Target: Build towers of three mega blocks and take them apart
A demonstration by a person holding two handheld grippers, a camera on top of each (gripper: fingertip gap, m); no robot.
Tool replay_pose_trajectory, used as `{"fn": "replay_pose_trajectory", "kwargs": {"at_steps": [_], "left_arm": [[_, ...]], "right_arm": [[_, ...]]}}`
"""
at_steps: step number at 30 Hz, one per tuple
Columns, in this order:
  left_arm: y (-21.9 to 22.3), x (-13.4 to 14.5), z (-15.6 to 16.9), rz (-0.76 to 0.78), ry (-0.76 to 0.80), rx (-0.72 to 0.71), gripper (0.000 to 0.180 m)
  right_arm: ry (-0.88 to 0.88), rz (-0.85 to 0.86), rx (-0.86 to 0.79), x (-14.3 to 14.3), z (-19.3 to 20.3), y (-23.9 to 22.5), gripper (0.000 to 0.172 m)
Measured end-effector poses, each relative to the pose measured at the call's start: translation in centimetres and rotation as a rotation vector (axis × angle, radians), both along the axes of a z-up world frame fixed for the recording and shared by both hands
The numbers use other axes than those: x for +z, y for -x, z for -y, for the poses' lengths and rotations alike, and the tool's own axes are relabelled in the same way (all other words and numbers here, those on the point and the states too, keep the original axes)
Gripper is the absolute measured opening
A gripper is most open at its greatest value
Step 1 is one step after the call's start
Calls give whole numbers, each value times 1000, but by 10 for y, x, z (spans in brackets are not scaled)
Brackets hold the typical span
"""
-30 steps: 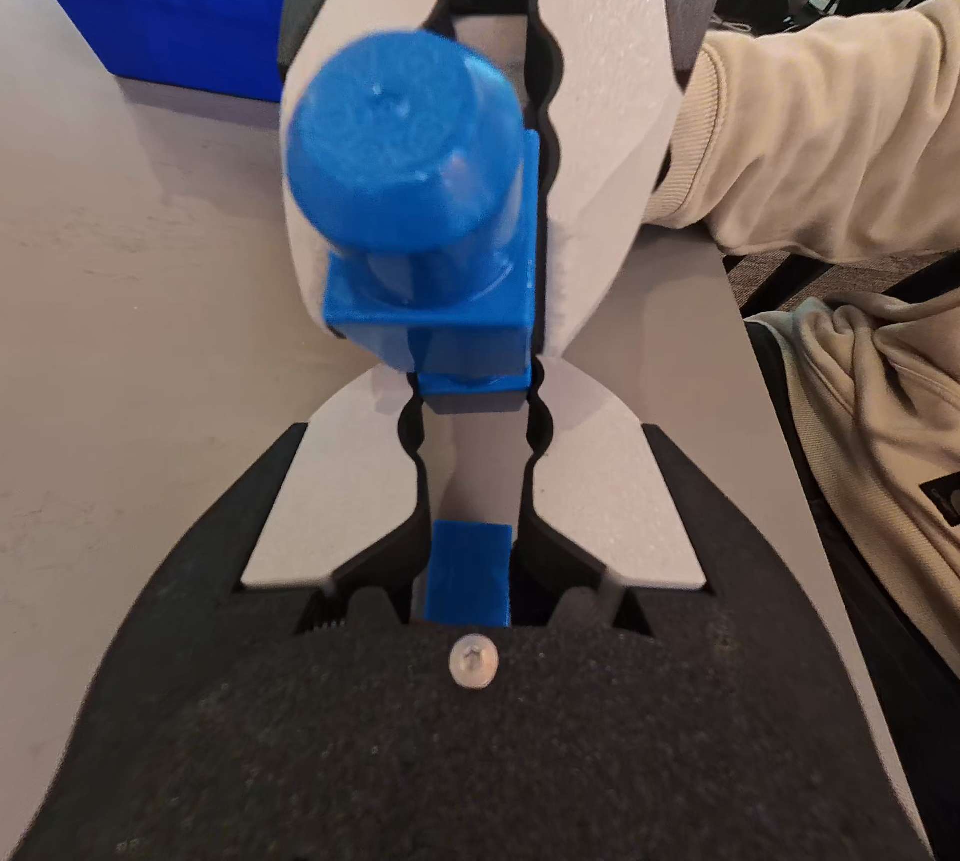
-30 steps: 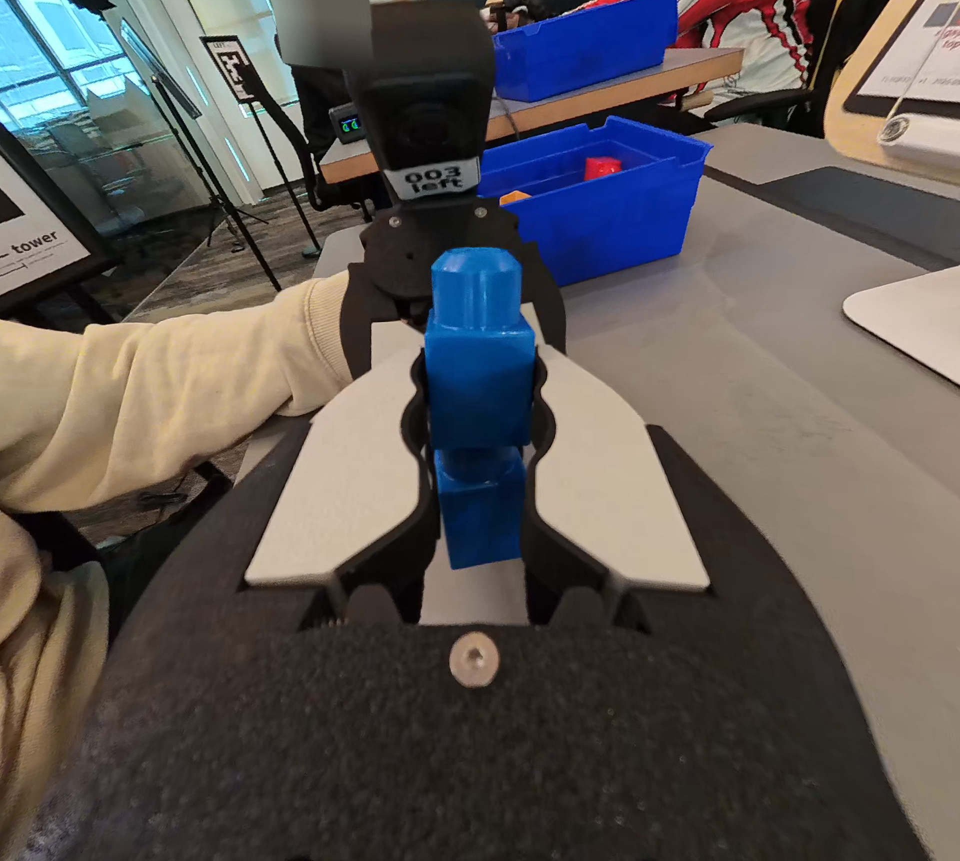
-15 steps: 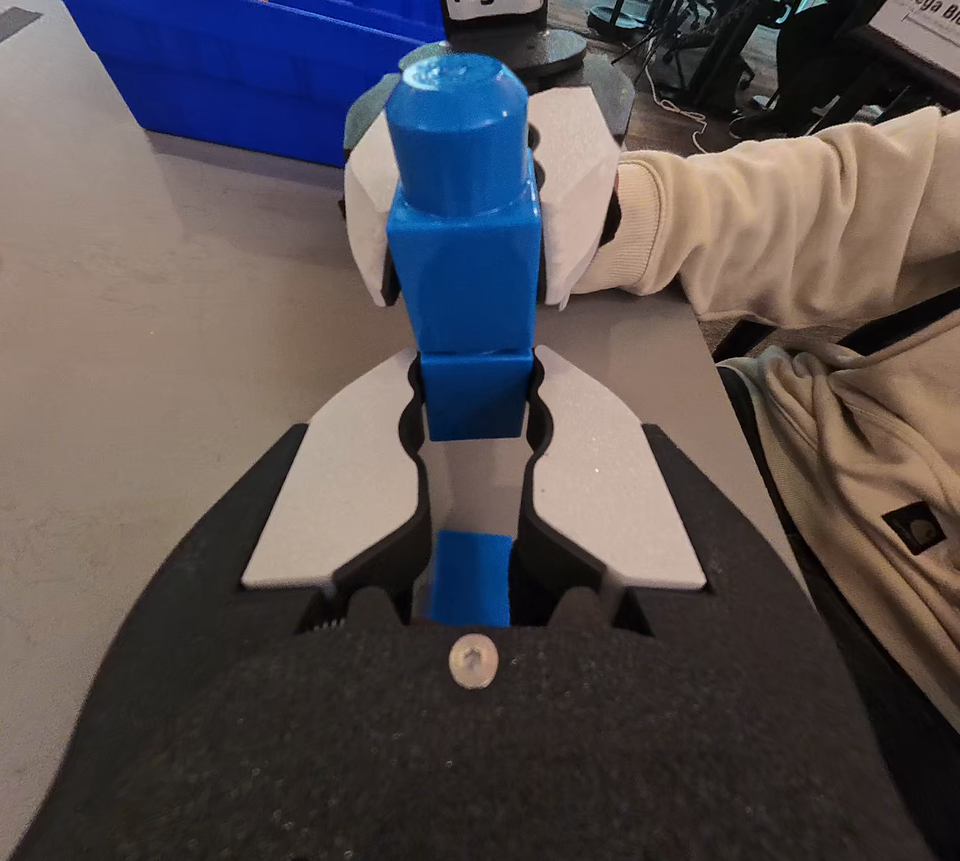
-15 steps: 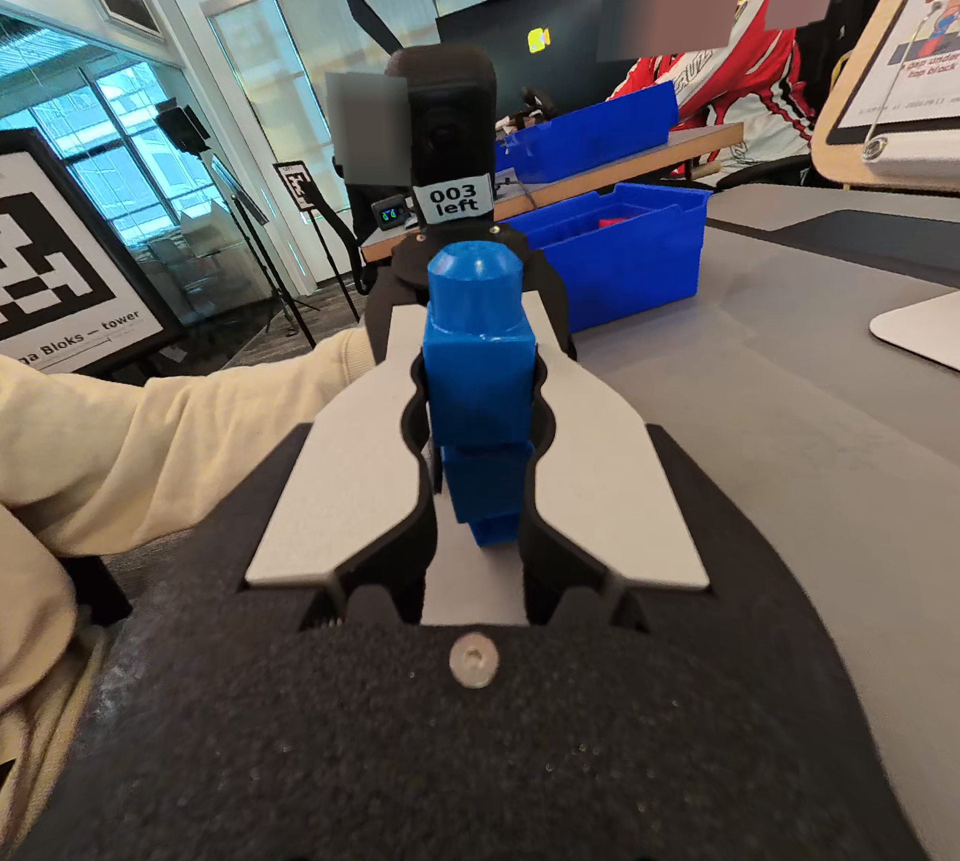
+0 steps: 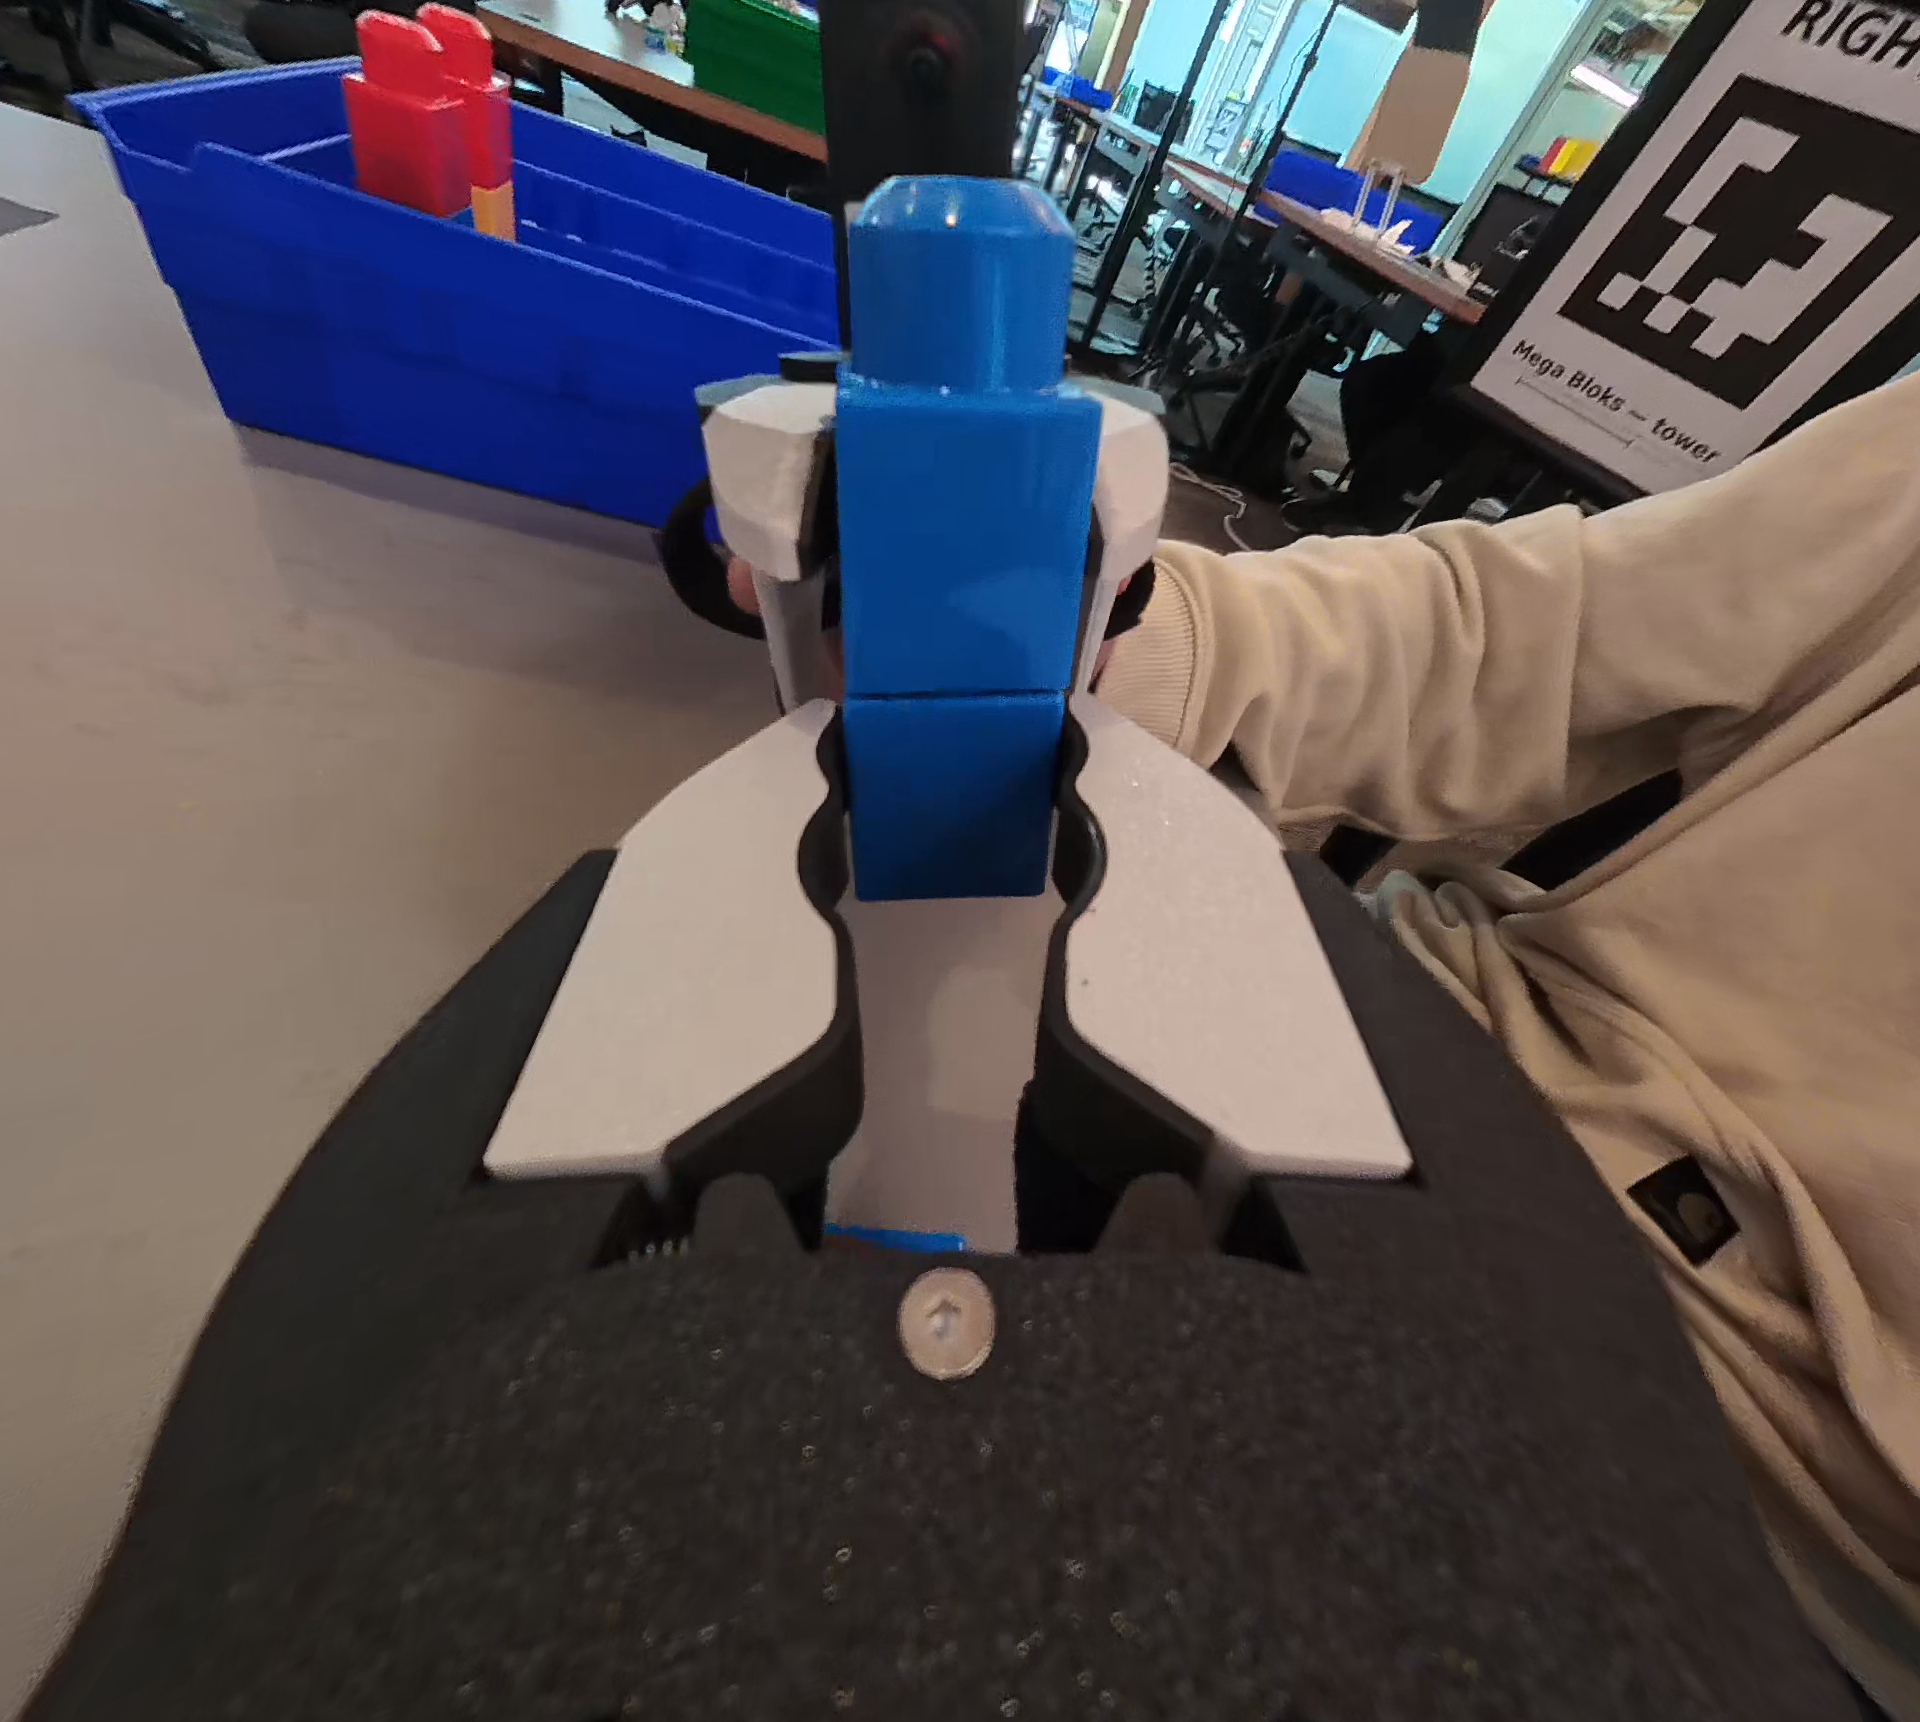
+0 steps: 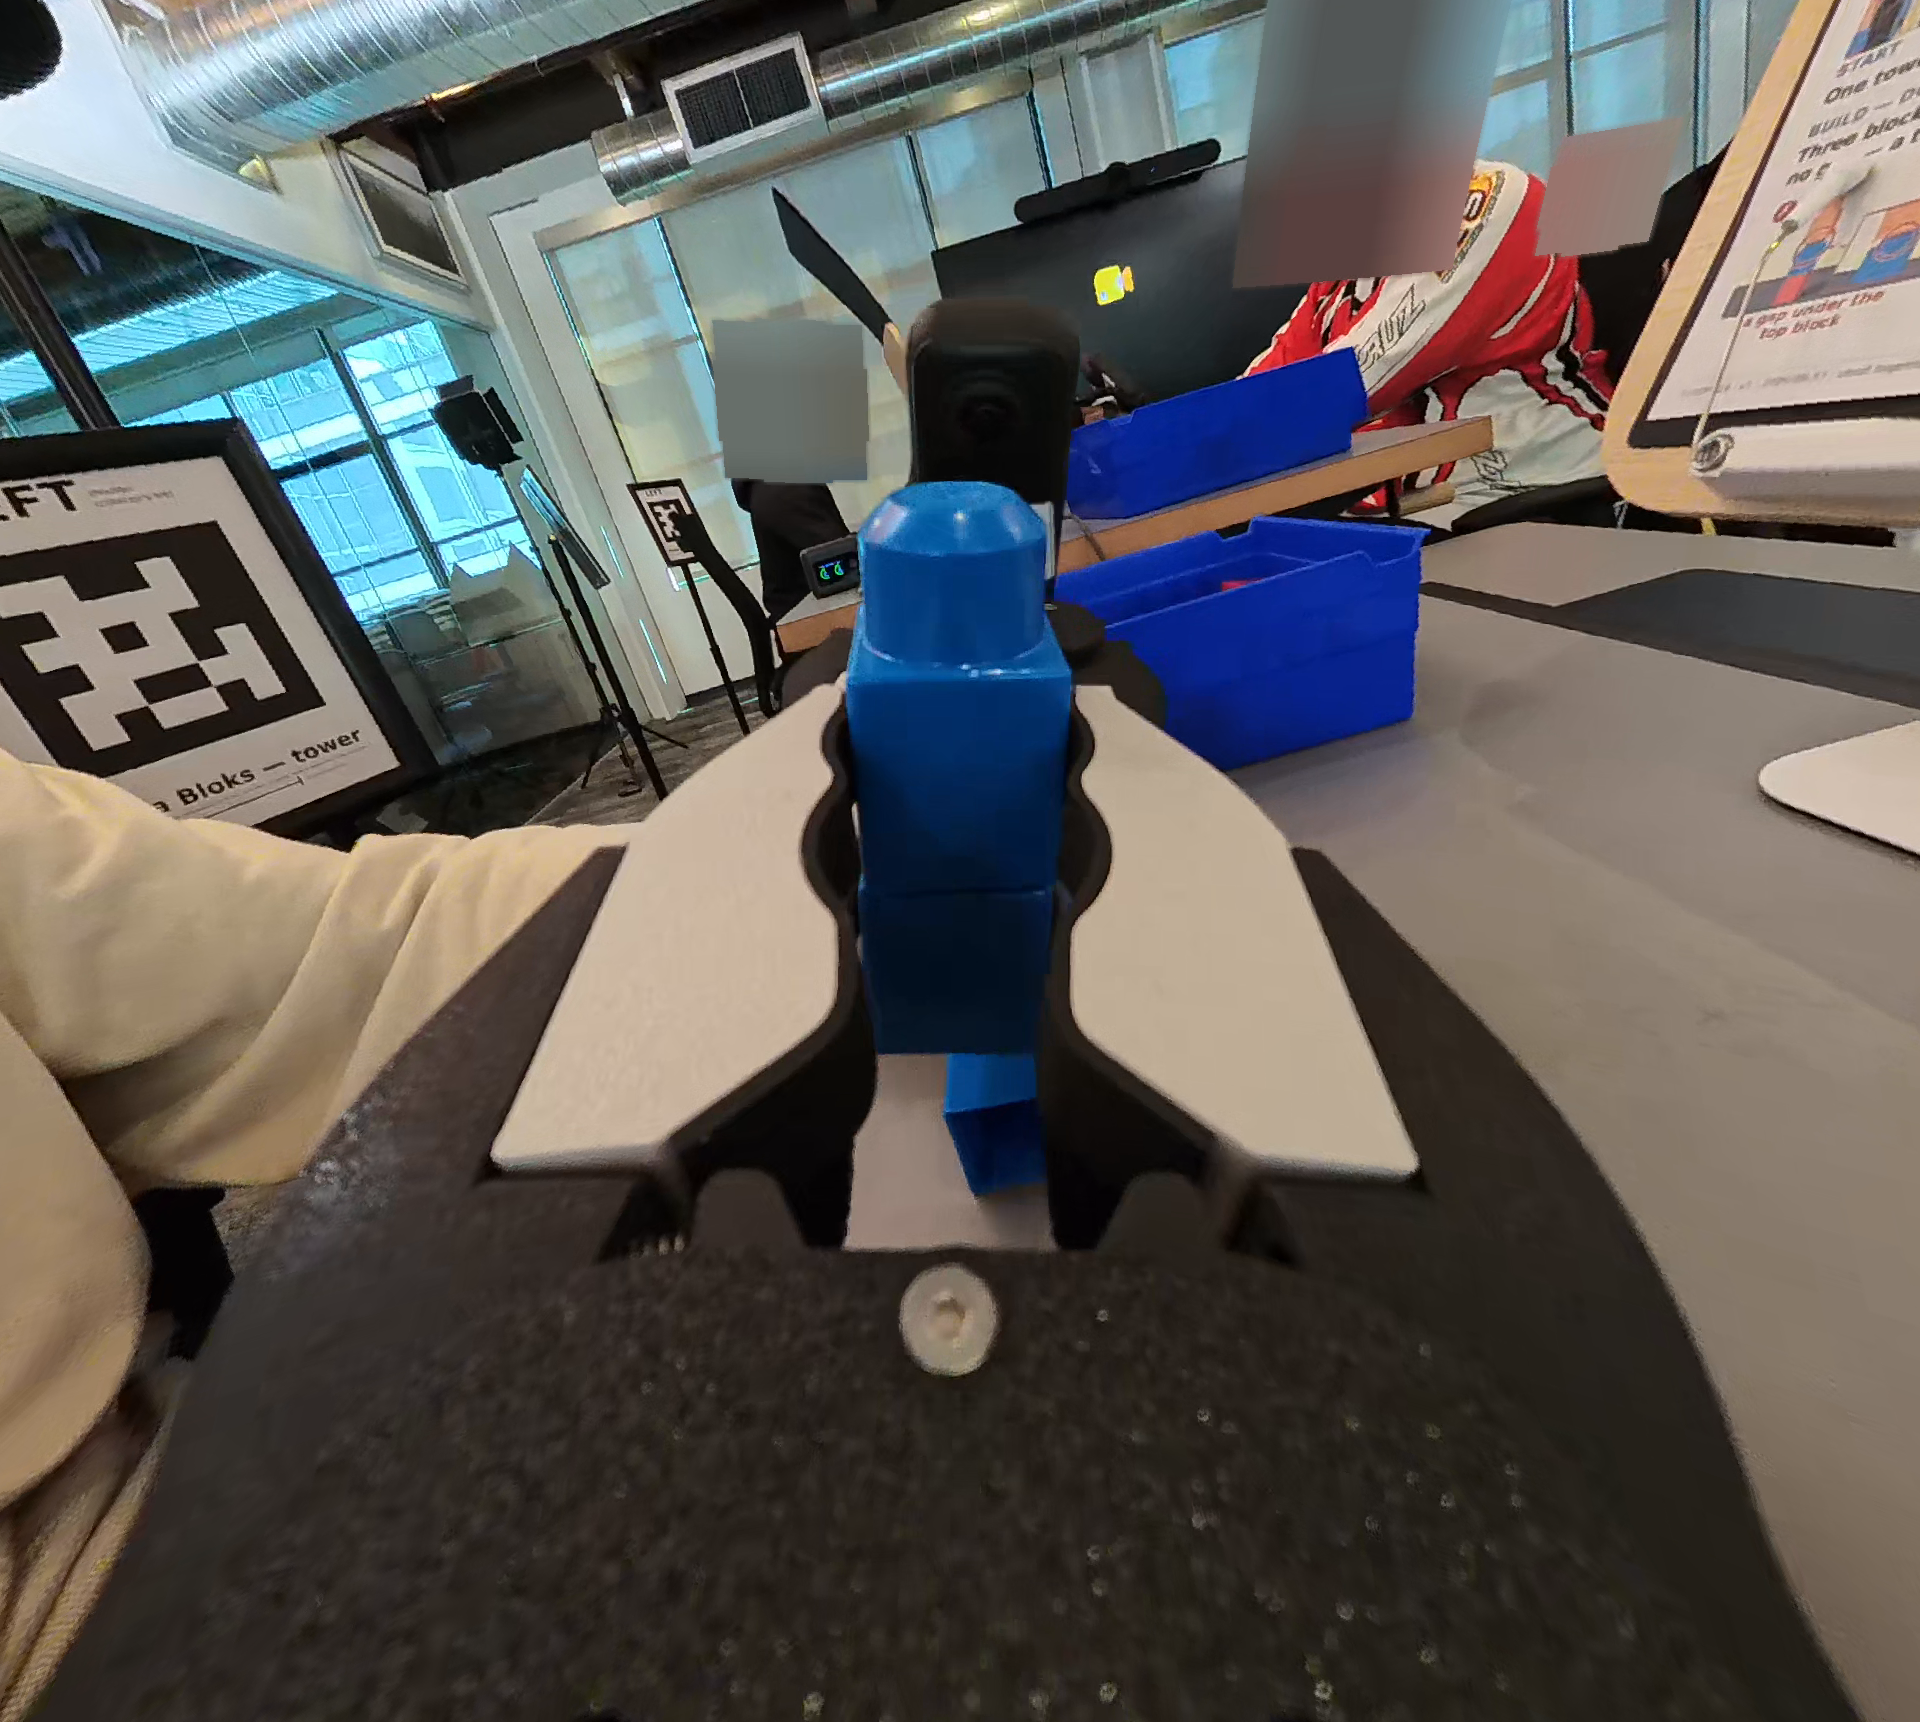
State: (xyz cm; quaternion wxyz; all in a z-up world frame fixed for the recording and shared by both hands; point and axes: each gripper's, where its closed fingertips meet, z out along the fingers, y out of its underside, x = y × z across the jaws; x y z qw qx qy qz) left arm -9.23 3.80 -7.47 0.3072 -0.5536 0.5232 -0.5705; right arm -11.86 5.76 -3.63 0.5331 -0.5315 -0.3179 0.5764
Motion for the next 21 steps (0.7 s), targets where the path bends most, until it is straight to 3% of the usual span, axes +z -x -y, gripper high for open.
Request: {"fn": "replay_pose_trajectory", "kwargs": {"at_steps": [14, 21], "left_arm": [[2, -3, -8, -16, -32, 50, 35], [3, -2, -5, -16, -24, 27, 36]], "right_arm": [[-16, 88, -91, -7, -6, -1, 35], [2, 56, -44, -4, -4, 1, 36]]}}
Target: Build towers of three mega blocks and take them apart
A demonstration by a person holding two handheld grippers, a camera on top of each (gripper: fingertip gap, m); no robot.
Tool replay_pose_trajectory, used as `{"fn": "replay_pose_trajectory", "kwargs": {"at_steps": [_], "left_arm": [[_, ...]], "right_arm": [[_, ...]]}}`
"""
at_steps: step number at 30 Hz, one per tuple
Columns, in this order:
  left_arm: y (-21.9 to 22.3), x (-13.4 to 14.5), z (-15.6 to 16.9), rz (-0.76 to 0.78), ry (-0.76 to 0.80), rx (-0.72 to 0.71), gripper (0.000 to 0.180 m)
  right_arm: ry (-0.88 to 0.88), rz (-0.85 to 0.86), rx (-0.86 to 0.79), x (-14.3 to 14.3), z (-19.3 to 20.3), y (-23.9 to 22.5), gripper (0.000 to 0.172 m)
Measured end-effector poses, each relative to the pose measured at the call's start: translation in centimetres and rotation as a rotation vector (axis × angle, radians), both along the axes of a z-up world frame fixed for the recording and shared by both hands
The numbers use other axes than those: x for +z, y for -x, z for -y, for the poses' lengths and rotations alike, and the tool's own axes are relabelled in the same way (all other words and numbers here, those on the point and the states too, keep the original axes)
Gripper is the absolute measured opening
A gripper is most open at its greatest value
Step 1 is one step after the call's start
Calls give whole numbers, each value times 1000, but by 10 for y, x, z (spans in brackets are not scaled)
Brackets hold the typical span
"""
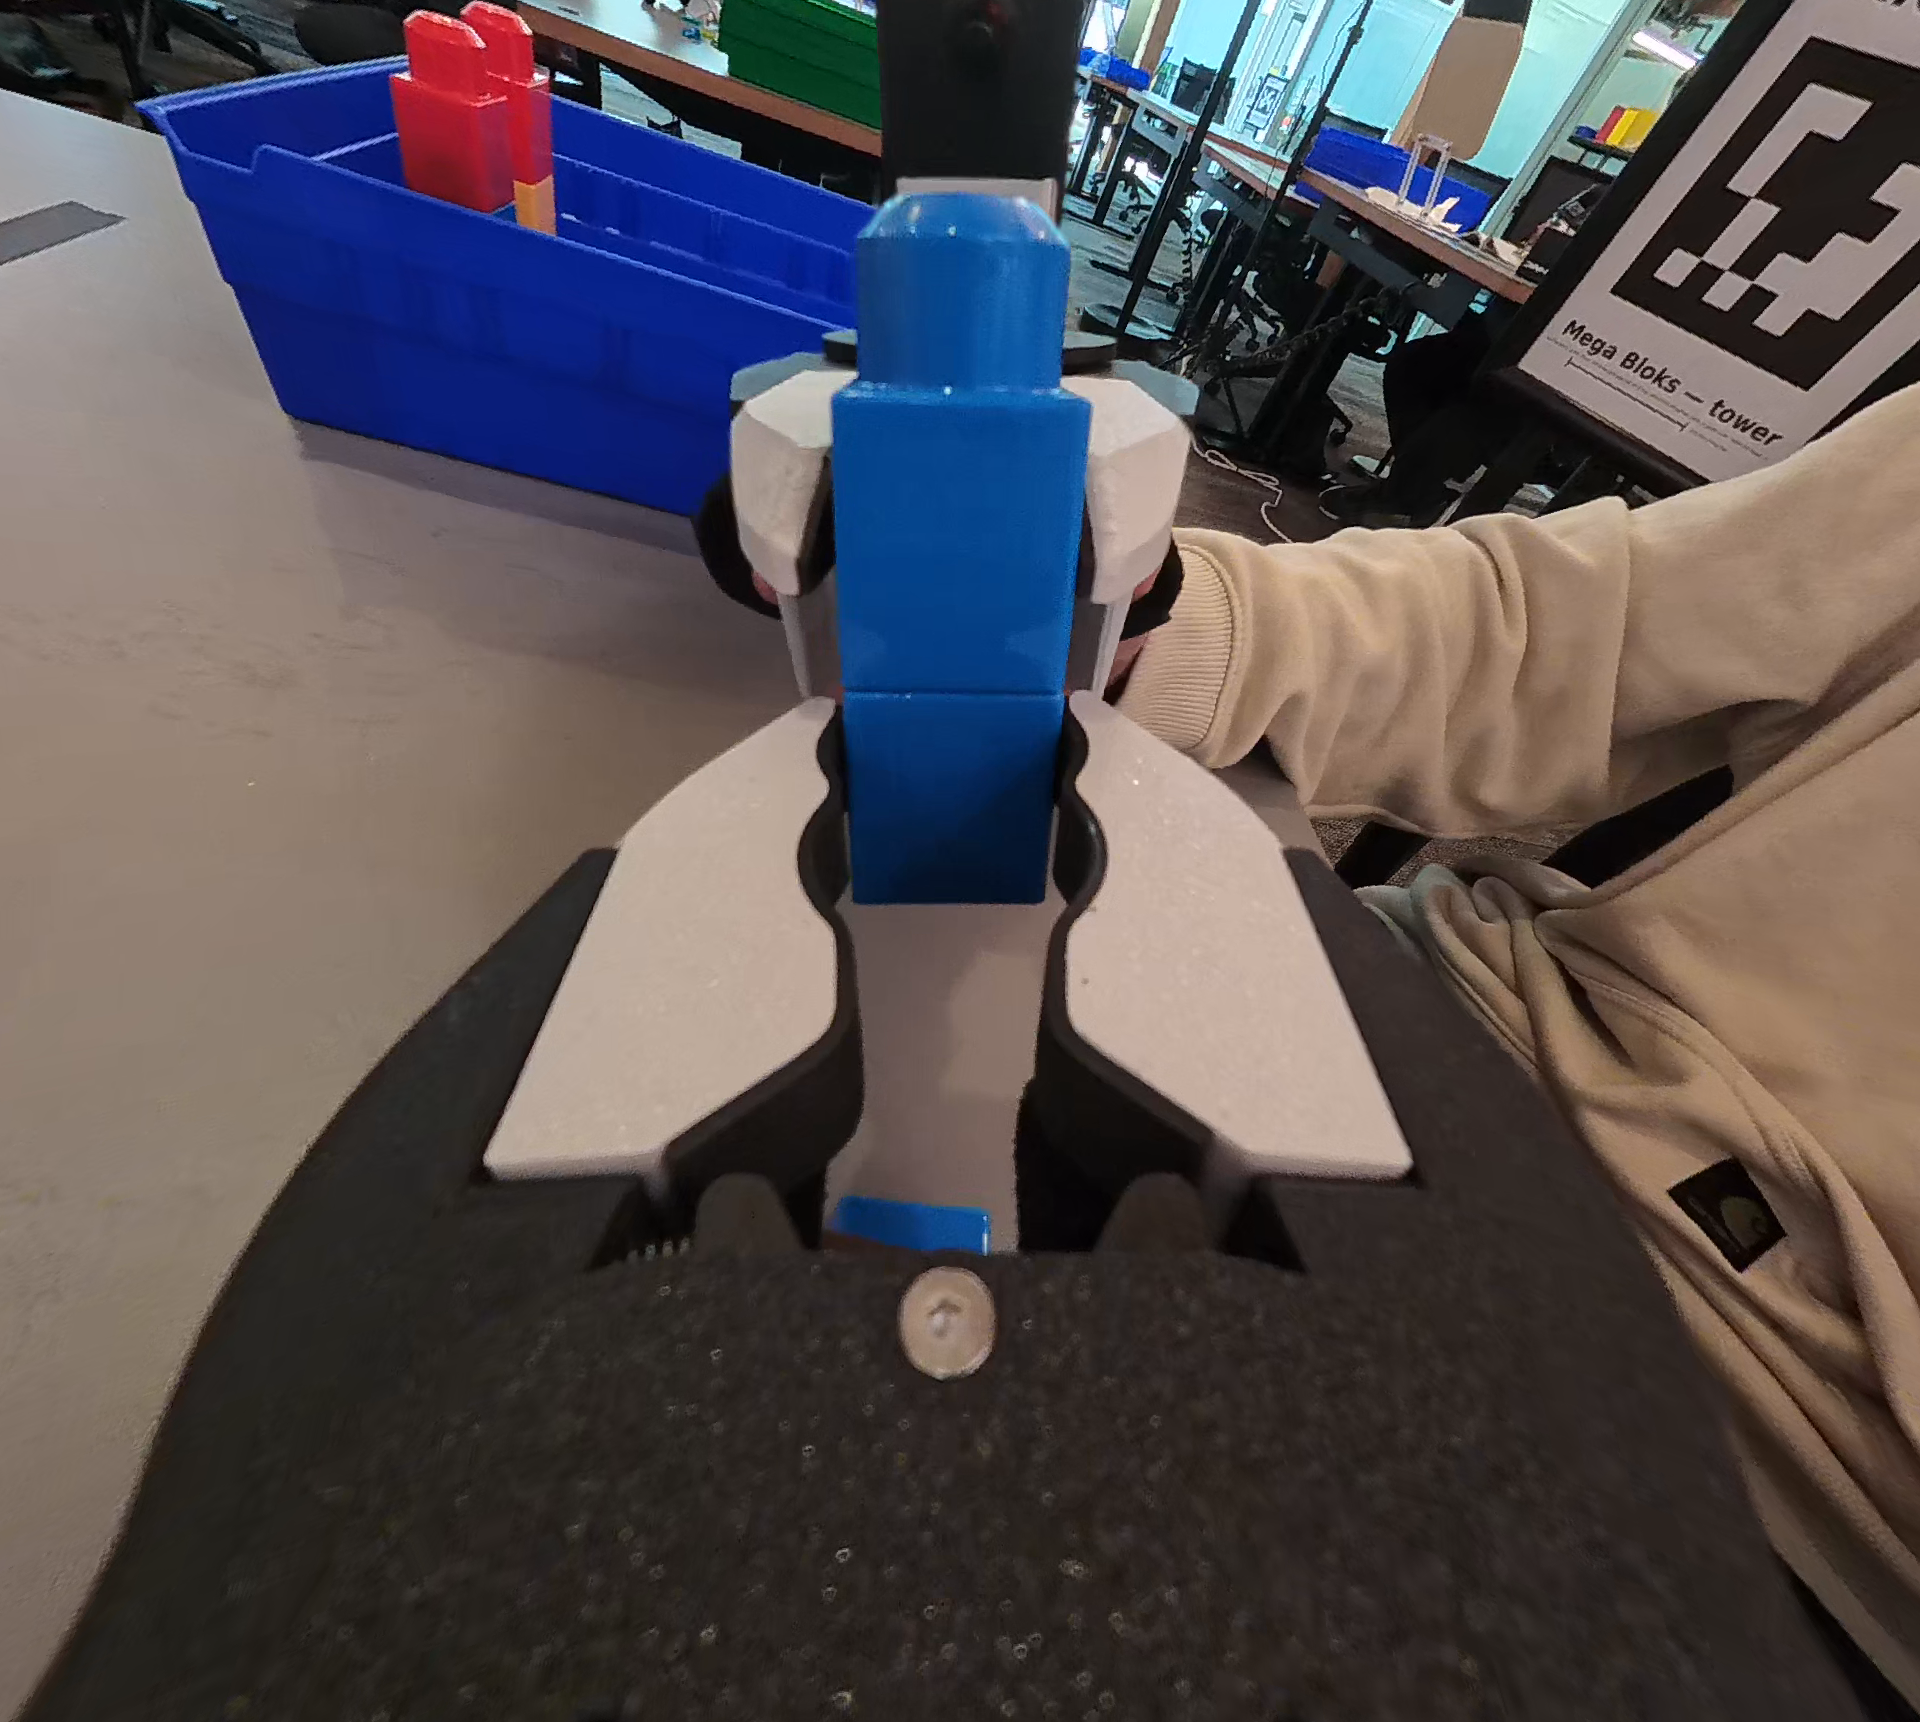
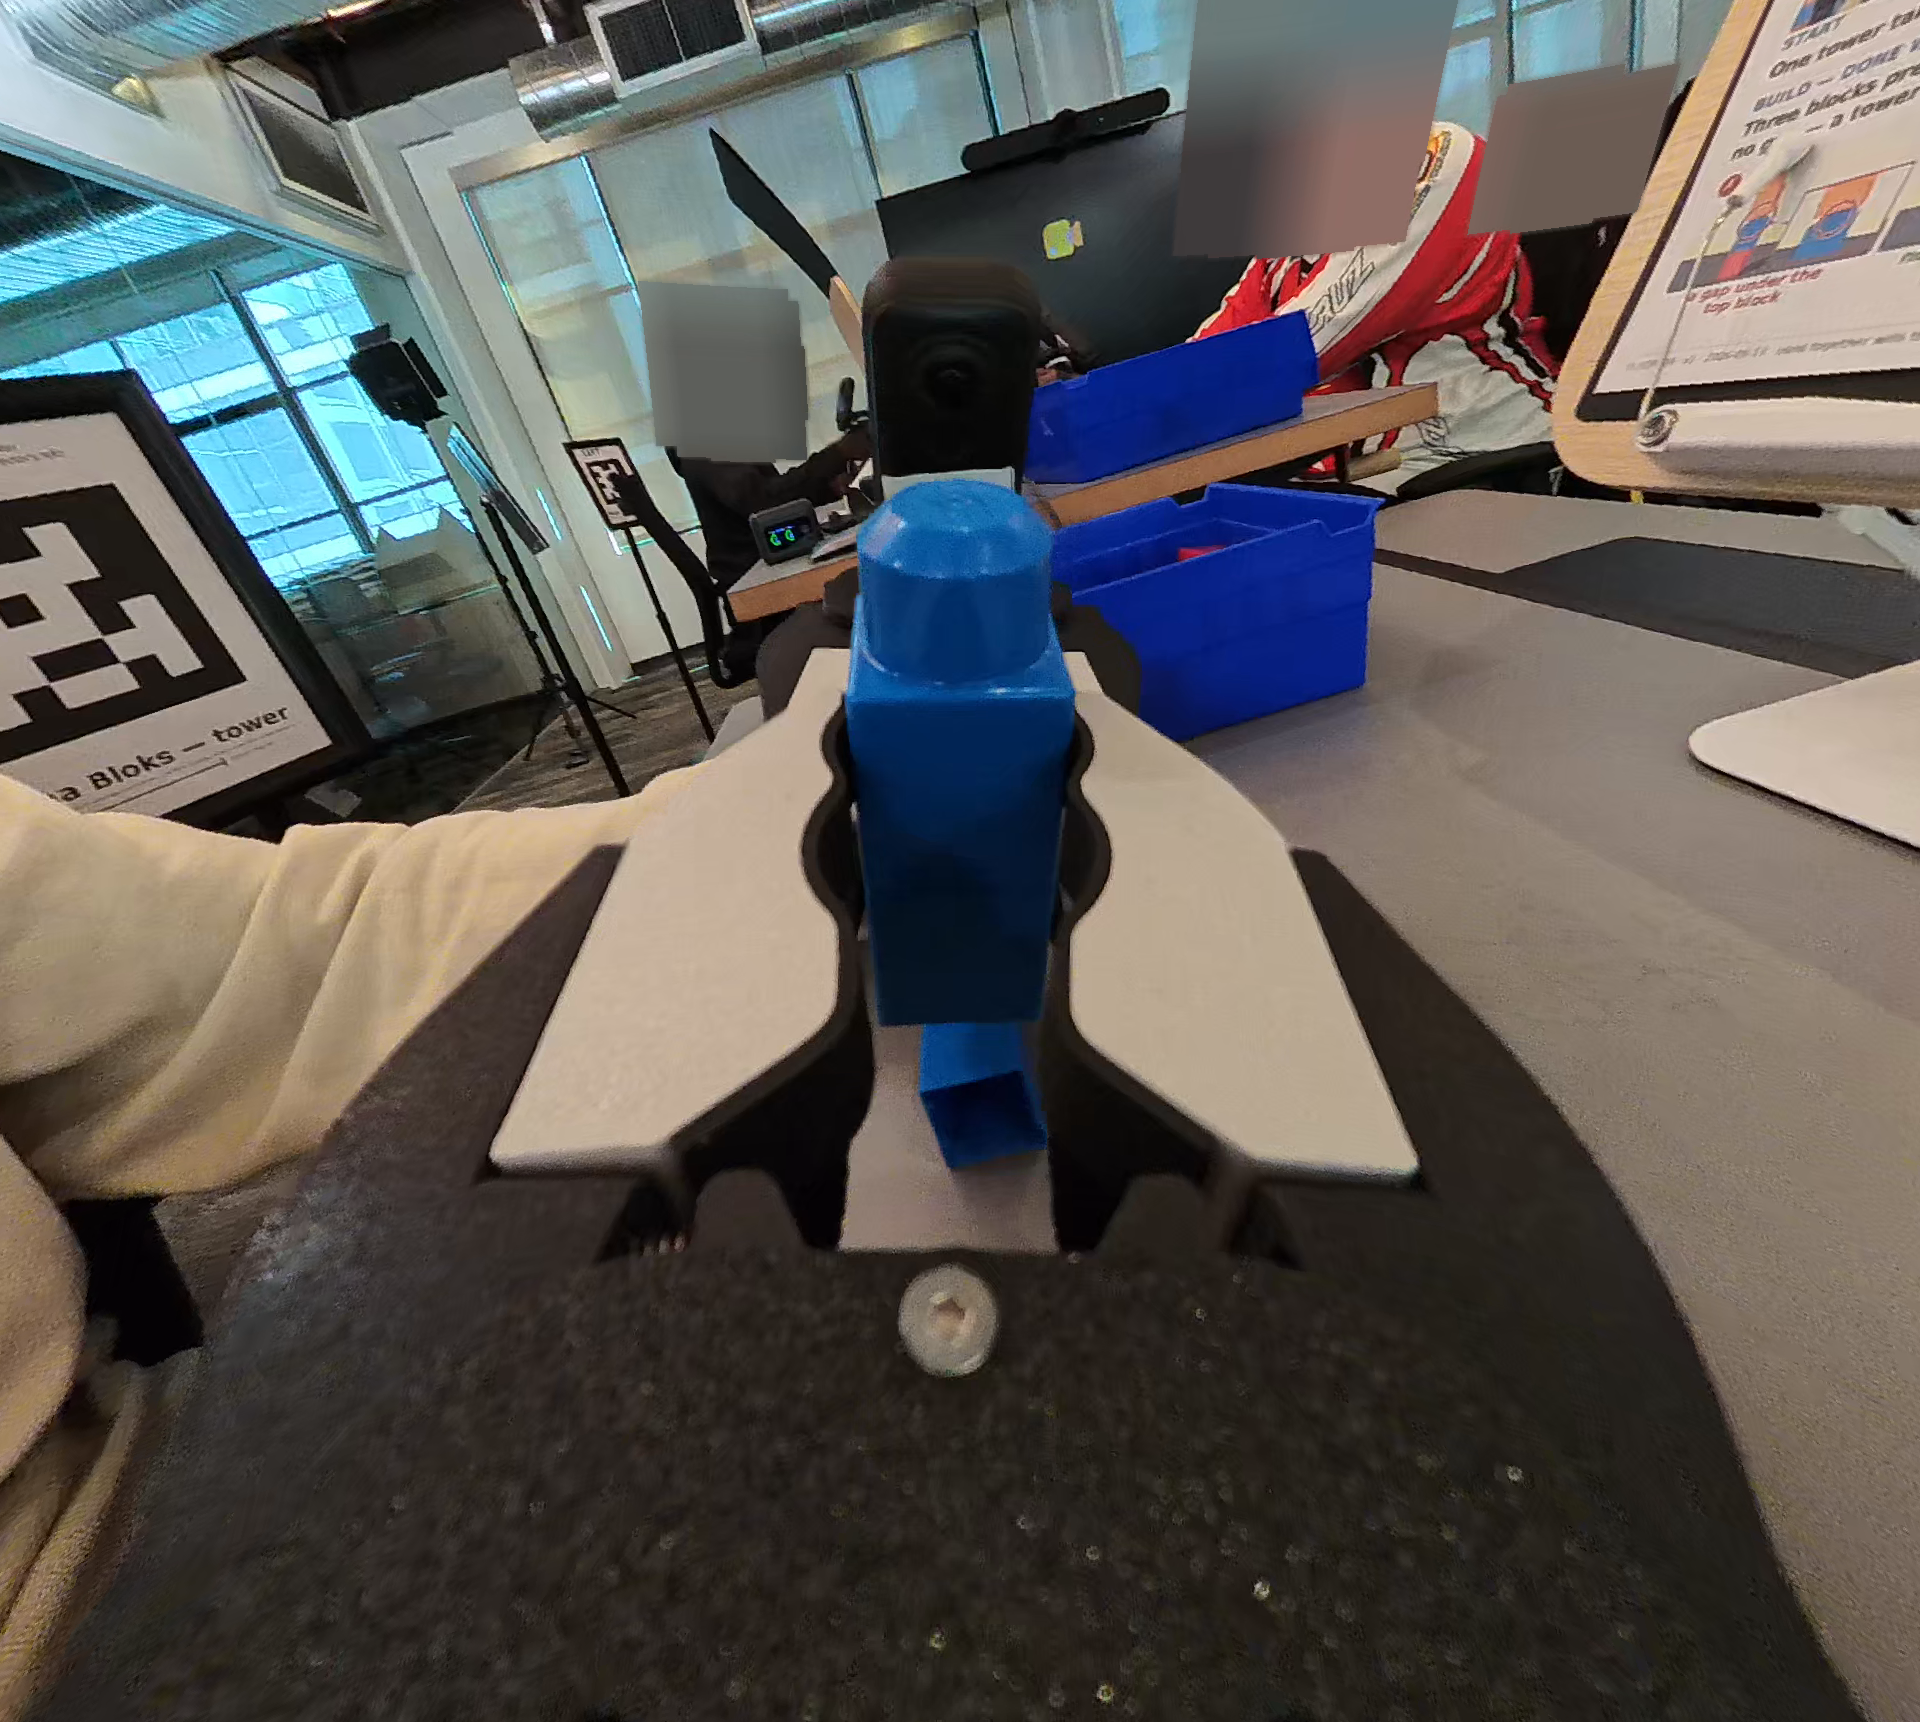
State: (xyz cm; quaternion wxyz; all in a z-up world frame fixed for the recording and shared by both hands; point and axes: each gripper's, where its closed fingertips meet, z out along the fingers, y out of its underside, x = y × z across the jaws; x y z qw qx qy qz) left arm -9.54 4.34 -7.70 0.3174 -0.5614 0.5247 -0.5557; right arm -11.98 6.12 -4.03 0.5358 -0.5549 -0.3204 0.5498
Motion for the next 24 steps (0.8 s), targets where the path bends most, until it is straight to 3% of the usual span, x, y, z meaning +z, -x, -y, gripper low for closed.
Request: {"fn": "replay_pose_trajectory", "kwargs": {"at_steps": [13, 18, 24], "left_arm": [[2, 3, 2, 14, 22, -20, 36], [6, 11, -3, 55, 37, -1, 36], [9, 15, -3, 78, 54, -7, 36]], "right_arm": [[16, -27, 13, 3, 1, 1, 36], [8, -69, -14, 12, 1, -8, 47], [32, -40, -23, 3, -1, -6, 45]]}}
